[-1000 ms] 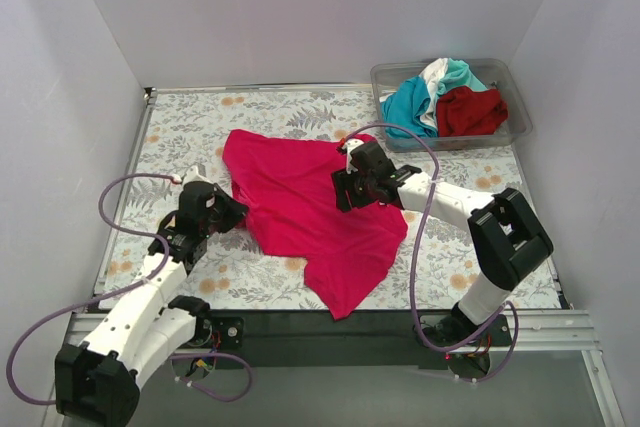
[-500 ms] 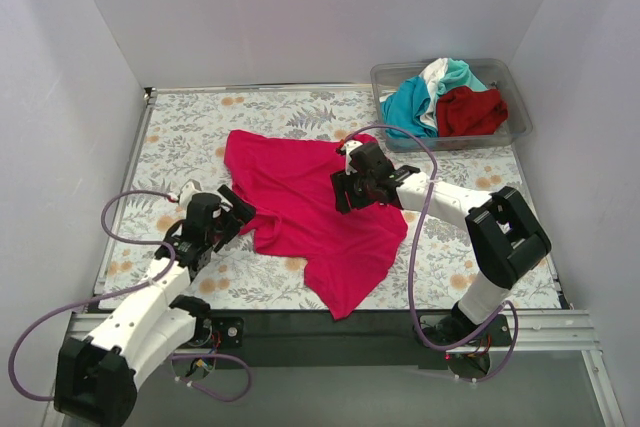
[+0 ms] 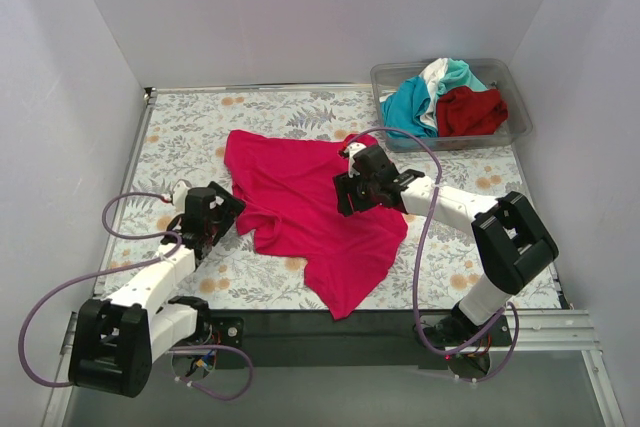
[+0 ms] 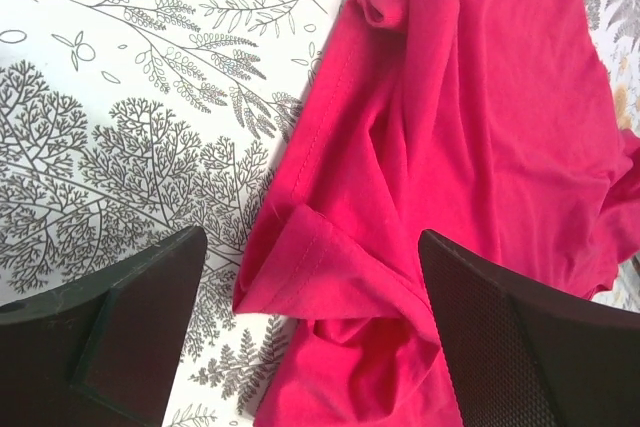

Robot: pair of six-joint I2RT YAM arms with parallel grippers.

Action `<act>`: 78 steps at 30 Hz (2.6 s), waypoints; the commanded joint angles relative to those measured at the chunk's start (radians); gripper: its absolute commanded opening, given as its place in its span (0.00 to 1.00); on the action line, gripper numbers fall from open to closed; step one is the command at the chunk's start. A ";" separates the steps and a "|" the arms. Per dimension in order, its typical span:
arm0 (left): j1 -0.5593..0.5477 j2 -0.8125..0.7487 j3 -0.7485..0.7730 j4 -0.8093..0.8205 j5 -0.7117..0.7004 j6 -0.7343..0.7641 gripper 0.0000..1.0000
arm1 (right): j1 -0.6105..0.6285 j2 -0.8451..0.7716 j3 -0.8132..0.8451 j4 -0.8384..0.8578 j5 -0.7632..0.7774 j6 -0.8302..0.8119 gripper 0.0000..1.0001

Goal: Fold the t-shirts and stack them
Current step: Flatten the tshirt out

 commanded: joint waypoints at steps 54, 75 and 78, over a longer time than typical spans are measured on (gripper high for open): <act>0.022 -0.769 0.073 -0.549 -0.420 -0.129 0.00 | 0.064 -0.002 -0.006 0.036 -0.021 -0.009 0.56; 0.022 -0.495 0.111 -0.270 -0.366 0.059 0.91 | 0.058 -0.051 0.037 0.033 0.022 -0.015 0.58; 0.022 -0.273 0.111 -0.011 -0.203 0.167 0.91 | 0.021 -0.034 0.069 0.027 0.022 -0.015 0.58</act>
